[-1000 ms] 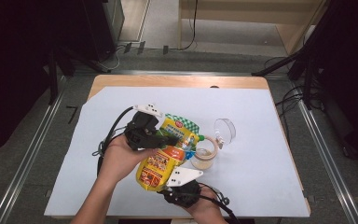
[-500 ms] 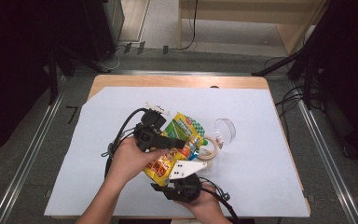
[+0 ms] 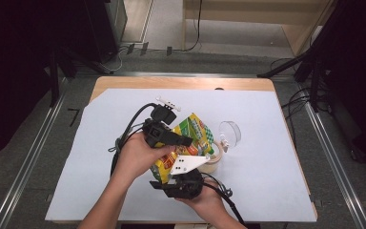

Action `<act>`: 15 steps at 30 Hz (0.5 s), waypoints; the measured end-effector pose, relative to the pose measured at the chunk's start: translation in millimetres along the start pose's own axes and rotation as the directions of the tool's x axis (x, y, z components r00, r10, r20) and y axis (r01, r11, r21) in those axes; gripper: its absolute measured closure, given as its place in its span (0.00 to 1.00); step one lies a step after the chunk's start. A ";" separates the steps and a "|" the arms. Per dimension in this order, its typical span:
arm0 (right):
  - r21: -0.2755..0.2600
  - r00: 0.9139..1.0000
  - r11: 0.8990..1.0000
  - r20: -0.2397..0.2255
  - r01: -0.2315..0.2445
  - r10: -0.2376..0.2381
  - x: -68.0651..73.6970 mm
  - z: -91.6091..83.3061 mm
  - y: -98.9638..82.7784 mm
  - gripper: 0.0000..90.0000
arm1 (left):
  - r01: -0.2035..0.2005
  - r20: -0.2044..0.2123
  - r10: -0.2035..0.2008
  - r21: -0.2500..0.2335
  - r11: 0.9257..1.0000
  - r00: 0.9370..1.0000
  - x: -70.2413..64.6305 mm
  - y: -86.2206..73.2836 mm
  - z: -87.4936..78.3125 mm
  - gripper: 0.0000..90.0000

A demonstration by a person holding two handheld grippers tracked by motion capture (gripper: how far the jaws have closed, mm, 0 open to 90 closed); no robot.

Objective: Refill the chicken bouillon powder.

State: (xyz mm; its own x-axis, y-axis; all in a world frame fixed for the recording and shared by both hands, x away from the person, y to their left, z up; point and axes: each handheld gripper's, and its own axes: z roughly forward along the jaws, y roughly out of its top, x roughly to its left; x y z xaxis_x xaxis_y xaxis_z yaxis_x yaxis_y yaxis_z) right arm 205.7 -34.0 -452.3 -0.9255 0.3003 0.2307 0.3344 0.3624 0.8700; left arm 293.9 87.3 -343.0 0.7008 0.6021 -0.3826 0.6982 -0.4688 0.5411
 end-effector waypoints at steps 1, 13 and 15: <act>0.000 1.000 1.000 0.005 0.013 -0.013 -0.5 -0.2 1.0 0.78 | 0.003 0.006 -0.003 -0.003 1.000 1.000 1.0 1.0 -0.2 0.84; 0.018 0.999 0.999 0.022 0.045 -0.045 -2.1 -0.1 9.0 0.76 | -0.007 0.041 0.008 -0.025 1.000 0.999 0.2 8.3 -4.8 0.80; 0.012 0.999 0.999 0.017 0.035 -0.035 -2.8 0.9 9.3 0.76 | -0.010 0.040 0.011 -0.035 0.999 0.999 -1.2 8.8 -4.4 0.78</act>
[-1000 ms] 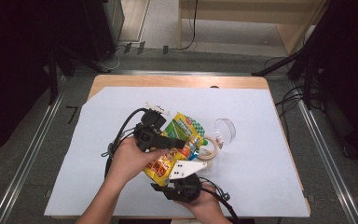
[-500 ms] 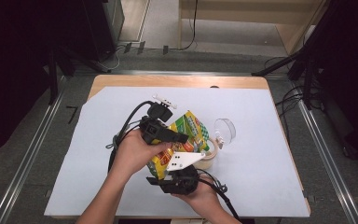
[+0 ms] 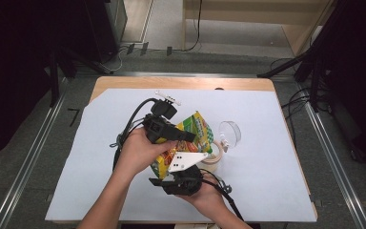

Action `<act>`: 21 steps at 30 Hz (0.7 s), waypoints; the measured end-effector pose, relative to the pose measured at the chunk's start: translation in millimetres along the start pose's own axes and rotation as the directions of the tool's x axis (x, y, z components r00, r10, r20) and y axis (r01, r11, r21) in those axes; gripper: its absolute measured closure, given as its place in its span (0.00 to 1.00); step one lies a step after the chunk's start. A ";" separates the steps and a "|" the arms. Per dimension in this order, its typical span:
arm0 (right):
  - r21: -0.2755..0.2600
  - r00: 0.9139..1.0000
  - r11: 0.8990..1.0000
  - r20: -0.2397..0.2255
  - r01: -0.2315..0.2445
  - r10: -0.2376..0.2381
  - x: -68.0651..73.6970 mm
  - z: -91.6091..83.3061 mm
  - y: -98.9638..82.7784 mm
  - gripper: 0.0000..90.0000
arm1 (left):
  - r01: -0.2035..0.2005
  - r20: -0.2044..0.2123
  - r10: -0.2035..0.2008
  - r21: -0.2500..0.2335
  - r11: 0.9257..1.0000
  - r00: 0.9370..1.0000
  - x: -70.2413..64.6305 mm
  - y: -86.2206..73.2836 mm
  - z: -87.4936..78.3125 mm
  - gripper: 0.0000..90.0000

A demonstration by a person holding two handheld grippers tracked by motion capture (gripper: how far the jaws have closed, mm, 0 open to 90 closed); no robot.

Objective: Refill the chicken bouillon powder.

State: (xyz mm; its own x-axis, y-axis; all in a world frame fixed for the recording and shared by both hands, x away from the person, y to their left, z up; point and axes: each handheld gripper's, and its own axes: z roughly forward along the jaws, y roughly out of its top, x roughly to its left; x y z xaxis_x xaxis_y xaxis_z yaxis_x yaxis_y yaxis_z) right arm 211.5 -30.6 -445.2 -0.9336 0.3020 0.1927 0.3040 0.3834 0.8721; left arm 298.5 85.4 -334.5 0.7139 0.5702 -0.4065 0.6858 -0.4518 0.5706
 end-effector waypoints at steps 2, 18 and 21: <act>-0.005 1.000 1.000 -0.004 -0.016 0.016 -0.9 1.8 -0.6 0.77 | -0.011 -0.006 0.011 0.001 1.000 1.000 -1.6 0.0 1.2 0.79; -0.053 0.997 0.995 -0.015 -0.080 0.079 0.3 1.2 0.9 0.79 | -0.027 0.008 0.027 -0.053 0.998 1.000 -1.1 -5.6 -4.7 0.72; -0.056 0.997 0.995 -0.013 -0.081 0.081 0.2 1.2 1.5 0.79 | -0.022 0.009 0.023 -0.054 0.998 1.000 0.7 -5.2 -5.2 0.72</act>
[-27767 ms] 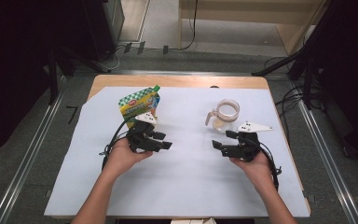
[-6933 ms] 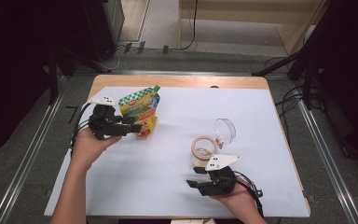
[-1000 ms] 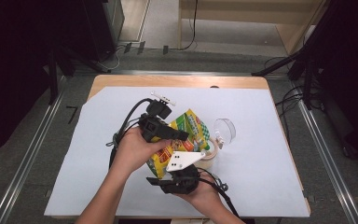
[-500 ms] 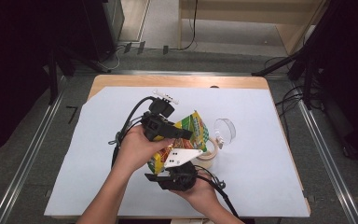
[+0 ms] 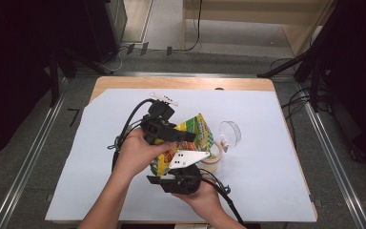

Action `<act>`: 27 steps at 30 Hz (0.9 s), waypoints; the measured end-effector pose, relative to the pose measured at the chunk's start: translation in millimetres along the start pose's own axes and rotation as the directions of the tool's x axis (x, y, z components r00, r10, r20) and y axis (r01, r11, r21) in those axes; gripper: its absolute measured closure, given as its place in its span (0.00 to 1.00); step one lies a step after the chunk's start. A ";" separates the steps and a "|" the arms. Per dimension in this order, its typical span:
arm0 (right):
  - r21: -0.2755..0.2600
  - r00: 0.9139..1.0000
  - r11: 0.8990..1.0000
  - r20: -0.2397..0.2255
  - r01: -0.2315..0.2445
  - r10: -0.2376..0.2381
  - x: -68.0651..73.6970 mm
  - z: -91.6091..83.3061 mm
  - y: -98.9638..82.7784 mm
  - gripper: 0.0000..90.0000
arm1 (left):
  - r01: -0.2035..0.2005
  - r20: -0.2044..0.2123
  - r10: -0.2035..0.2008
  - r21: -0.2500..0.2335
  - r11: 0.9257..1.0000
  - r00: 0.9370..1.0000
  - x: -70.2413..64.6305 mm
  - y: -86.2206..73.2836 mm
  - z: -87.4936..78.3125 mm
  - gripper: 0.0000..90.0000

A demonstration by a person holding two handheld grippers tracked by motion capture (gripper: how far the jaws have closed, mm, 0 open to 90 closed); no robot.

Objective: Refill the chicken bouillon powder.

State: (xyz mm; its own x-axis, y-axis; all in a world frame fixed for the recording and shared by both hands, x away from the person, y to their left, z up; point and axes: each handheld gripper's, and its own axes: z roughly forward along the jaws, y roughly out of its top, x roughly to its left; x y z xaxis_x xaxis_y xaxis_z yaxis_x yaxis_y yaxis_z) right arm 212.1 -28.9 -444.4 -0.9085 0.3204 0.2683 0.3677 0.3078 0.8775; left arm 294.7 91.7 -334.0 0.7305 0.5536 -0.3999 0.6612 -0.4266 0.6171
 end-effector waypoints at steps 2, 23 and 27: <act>0.003 1.000 1.000 -0.003 -0.003 0.003 0.1 0.1 0.9 0.79 | 0.012 -0.005 -0.012 0.010 1.000 1.000 1.8 1.9 0.6 0.73; 0.037 0.995 0.996 0.051 0.083 -0.085 -3.2 1.8 5.7 0.82 | -0.007 -0.010 0.007 0.031 0.999 1.000 7.4 16.2 4.9 0.86; 0.039 0.994 0.995 0.059 0.095 -0.097 -3.0 3.3 5.3 0.82 | -0.012 -0.016 0.012 0.022 1.000 1.000 6.1 14.3 2.7 0.87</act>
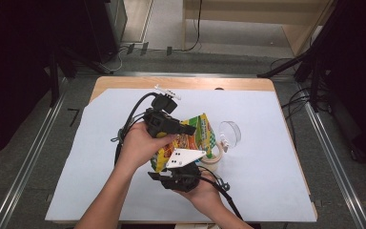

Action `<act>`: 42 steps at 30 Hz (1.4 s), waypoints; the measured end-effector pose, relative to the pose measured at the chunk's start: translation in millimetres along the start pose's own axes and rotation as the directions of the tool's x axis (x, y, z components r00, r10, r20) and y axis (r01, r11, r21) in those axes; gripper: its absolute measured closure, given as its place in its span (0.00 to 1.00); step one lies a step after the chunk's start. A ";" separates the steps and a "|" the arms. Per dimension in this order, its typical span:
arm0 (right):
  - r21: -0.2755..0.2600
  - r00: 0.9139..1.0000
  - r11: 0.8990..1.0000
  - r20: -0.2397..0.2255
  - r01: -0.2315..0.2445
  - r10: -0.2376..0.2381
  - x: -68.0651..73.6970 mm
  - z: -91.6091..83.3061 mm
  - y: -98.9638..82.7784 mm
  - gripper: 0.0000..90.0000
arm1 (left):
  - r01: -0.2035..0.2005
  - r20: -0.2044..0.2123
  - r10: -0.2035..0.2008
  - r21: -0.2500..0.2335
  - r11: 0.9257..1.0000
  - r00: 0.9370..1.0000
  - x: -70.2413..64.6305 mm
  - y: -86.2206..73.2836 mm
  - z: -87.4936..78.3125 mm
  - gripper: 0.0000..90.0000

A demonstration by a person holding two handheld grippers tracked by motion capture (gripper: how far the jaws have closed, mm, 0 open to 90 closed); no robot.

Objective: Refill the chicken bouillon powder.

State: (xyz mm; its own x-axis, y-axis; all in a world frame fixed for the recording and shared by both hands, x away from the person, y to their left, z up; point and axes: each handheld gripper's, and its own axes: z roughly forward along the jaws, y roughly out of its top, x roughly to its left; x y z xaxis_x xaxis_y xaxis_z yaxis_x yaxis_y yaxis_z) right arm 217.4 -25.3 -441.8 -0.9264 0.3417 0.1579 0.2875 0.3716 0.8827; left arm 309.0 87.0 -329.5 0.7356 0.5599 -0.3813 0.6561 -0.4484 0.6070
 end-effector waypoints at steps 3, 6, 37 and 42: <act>-0.002 1.000 1.000 0.001 -0.007 0.007 0.9 1.0 1.2 0.82 | -0.012 -0.012 0.012 -0.017 1.000 1.000 -3.3 -0.4 -2.4 0.88; -0.011 1.000 1.000 0.005 -0.008 0.008 0.7 2.0 2.6 0.82 | -0.023 -0.023 0.022 -0.016 1.000 0.999 -6.0 -0.1 -4.6 0.88; -0.009 1.000 1.000 -0.014 -0.025 0.025 0.2 1.6 3.7 0.82 | -0.010 -0.026 0.009 -0.035 0.999 1.000 -2.9 -0.8 -4.6 0.88; -0.012 1.000 1.000 -0.011 -0.024 0.024 -0.5 1.1 3.3 0.82 | -0.011 -0.024 0.010 -0.038 0.999 1.000 -2.1 -0.2 -3.9 0.88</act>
State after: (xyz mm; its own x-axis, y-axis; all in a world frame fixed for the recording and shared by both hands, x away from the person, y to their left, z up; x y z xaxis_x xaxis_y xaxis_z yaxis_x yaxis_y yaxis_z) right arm 219.1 -23.3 -439.4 -0.9219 0.3408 0.1843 0.3072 0.3530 0.8837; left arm 306.7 88.7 -326.1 0.7375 0.5725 -0.3583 0.6413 -0.4272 0.6374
